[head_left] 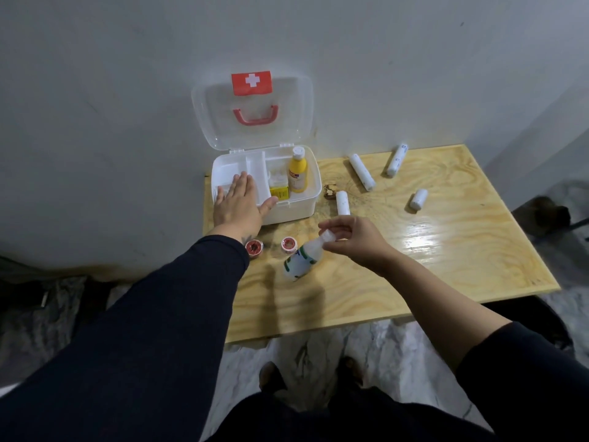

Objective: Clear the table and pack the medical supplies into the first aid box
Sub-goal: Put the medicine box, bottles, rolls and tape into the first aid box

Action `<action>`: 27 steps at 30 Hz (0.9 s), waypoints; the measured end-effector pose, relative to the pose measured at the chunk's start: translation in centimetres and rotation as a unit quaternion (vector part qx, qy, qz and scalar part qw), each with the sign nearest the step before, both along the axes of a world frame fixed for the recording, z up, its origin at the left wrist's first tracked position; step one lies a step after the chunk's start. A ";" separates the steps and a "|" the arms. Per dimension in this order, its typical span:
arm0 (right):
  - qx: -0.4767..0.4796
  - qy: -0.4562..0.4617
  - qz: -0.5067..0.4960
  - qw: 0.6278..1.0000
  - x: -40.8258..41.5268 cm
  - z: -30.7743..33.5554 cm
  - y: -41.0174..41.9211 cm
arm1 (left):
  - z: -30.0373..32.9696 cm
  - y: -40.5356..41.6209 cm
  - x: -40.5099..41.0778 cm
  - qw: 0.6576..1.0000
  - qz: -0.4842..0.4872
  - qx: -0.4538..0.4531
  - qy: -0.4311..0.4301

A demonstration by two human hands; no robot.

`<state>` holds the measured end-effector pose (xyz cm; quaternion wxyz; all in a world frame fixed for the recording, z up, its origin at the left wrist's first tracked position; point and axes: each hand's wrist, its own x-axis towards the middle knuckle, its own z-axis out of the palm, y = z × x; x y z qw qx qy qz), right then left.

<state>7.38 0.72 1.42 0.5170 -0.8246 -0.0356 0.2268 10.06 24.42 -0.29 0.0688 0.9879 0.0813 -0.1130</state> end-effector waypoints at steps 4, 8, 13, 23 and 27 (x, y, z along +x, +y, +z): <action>-0.039 -0.094 0.001 0.995 0.9 2.8 0.6 | 0.1 -0.1 0.0 1.000 -0.001 -0.004 0.003; -0.042 -0.169 -0.012 0.985 3.1 6.7 0.9 | 0.2 -0.1 -0.1 1.000 -0.002 -0.003 0.000; -0.023 -0.239 -0.060 0.969 6.7 10.6 2.6 | 0.3 -0.1 -0.4 1.000 -0.015 0.008 -0.023; -0.119 -0.239 -0.074 0.961 9.1 4.7 7.1 | -0.1 -0.1 0.2 1.000 0.002 0.002 -0.018; -0.159 -0.220 -0.052 0.961 9.2 2.4 7.5 | -0.1 -0.1 0.2 1.000 0.006 -0.022 -0.008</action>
